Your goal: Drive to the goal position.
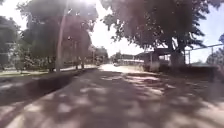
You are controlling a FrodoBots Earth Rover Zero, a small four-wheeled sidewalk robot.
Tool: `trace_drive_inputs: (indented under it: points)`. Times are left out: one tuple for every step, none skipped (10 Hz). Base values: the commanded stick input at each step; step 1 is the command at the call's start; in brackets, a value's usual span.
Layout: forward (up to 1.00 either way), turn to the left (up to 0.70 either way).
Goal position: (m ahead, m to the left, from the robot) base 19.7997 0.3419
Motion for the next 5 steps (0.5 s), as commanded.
trace_drive_inputs:
  points:
    - [0.70, 0.00]
    - [0.70, 0.00]
    - [0.70, 0.00]
    - [0.70, 0.00]
    - [0.70, 0.00]
